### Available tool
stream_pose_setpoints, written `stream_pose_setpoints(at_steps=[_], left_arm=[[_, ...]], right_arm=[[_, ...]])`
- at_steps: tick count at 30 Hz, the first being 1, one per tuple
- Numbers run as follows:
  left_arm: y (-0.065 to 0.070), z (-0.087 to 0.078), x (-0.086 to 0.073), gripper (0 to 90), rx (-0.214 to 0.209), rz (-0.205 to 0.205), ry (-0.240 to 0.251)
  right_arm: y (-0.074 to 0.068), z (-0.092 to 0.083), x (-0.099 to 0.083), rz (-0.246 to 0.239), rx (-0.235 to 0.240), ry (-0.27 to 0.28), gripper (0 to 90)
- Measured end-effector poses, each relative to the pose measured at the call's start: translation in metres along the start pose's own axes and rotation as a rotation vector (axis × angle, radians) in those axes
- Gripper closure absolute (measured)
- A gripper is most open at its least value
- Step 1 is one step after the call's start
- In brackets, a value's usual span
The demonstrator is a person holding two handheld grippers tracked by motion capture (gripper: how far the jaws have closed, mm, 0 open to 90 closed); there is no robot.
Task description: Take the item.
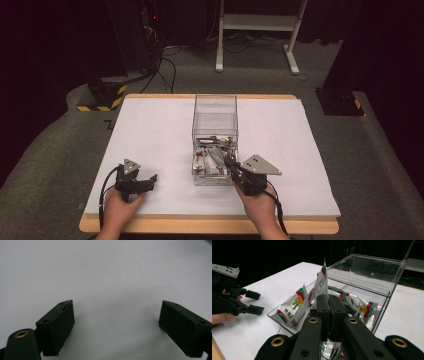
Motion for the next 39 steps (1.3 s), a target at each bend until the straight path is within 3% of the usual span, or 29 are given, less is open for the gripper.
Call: stream_pose_setpoints(at_steps=[21,39], left_arm=[[0.0,0.0,0.0,13.4,-0.001,0.0,-0.001],[0.0,0.0,0.0,13.4,-0.001,0.002,-0.001]], right_arm=[[0.005,-0.013,0.009,0.015,0.007,0.058,89.1],[0.022,-0.033,0.02,0.024,-0.041,0.118,89.2]])
Point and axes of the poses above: each handheld gripper's, and its own axes: z roughly forward along the jaws, x roughly out of its top, y roughly to its right, the point moved 3 cm from there along z, roughly forward along the jaws, and after that the axes turned 13 degrees about z, right-handed, at the moved point
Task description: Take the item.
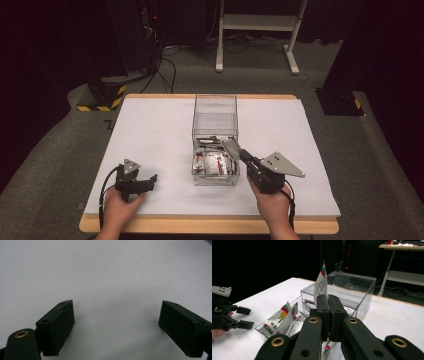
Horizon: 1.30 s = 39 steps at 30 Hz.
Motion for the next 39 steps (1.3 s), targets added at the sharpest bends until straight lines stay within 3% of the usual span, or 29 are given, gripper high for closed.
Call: stream_pose_setpoints(at_steps=[9,21,28,39], left_arm=[[0.0,0.0,0.0,13.4,0.0,0.0,0.0],[0.0,0.0,0.0,13.4,0.0,0.0,-0.001],[0.0,0.0,0.0,13.4,-0.001,0.003,-0.003],[-0.001,0.0,0.0,13.4,-0.002,0.006,-0.005]], right_arm=[[0.014,-0.007,0.005,0.014,-0.038,0.025,89.2],[0.04,-0.014,0.008,0.028,-0.124,0.051,89.2],[0.056,-0.008,0.004,0.034,-0.18,0.037,89.2],[0.072,0.006,0.003,0.031,-0.22,0.007,89.2]])
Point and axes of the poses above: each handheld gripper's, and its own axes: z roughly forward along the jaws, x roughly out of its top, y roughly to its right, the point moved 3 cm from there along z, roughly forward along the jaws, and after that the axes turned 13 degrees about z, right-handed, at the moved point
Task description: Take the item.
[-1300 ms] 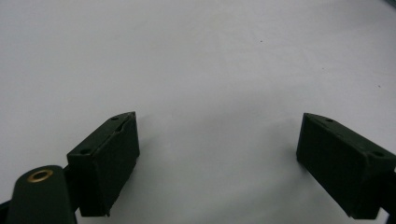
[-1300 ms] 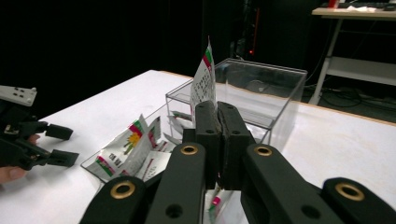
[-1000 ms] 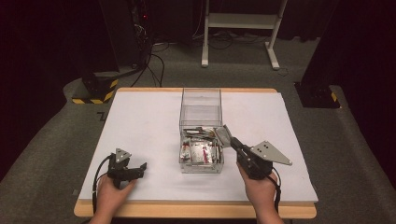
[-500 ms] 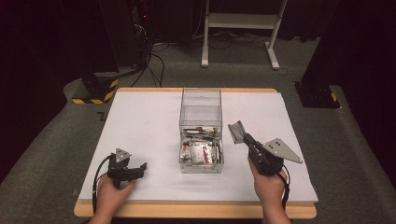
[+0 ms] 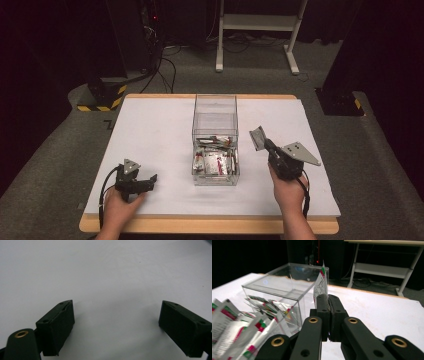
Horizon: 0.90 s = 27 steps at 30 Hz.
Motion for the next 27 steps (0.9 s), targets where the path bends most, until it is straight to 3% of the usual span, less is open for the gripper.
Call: stream_pose_setpoints(at_steps=[18,27], left_arm=[[0.0,0.0,0.0,13.4,0.0,0.001,-0.001],[0.0,0.0,0.0,13.4,0.0,0.001,-0.001]], right_arm=[[0.017,0.048,-0.006,0.028,-0.046,-0.118,89.1],[0.019,0.072,-0.011,0.028,-0.08,-0.146,89.1]])
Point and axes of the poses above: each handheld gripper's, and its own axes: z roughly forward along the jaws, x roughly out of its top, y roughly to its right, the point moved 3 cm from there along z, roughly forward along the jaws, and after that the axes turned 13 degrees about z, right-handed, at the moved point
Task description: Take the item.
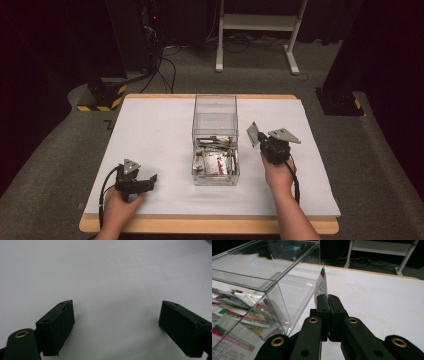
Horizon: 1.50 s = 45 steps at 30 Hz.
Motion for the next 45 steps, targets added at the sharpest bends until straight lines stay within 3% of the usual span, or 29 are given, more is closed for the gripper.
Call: stream_pose_setpoints(at_steps=[10,25,33,45], left_arm=[[0.0,0.0,0.0,13.4,0.001,-0.001,0.001],[0.0,0.0,0.0,13.4,0.0,0.0,0.0],[0.0,0.0,0.0,13.4,0.0,0.0,0.0],[0.0,0.0,0.0,13.4,0.0,0.001,0.0]], right_arm=[[-0.002,0.026,-0.005,-0.005,-0.023,-0.047,89.1],[0.0,0.041,-0.009,0.023,-0.041,-0.088,89.0],[0.01,0.045,-0.01,0.04,-0.07,-0.093,88.1],[0.039,0.044,-0.014,0.081,-0.123,-0.123,77.2]])
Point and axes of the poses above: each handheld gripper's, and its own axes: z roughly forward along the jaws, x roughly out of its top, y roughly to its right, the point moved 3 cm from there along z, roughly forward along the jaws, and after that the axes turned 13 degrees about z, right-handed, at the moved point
